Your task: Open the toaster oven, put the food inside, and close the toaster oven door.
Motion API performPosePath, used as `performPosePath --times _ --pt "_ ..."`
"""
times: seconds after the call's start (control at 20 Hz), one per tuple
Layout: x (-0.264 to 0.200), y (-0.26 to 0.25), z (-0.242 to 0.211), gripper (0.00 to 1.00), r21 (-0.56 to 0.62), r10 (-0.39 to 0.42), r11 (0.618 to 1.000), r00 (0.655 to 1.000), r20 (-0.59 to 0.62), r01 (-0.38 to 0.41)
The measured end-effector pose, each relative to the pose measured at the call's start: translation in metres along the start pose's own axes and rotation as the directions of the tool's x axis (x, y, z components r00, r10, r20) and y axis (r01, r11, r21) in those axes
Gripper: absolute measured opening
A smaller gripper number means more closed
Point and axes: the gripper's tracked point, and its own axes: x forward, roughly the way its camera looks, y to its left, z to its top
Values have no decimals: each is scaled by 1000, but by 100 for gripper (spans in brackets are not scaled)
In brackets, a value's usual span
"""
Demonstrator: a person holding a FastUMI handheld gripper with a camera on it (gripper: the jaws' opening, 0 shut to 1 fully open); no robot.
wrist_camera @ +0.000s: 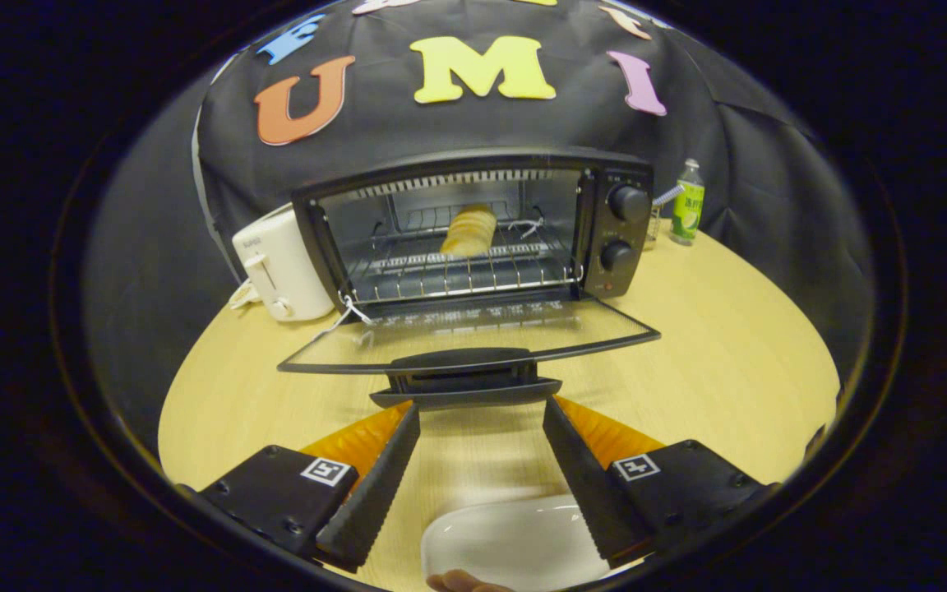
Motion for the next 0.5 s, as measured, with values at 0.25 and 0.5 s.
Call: performPosePath --times 0.25,0.5 --pt "-3 2 38 100 -16 -3 1000 994 113 5" --pt "6 6 75 100 -78 12 997 981 196 3"
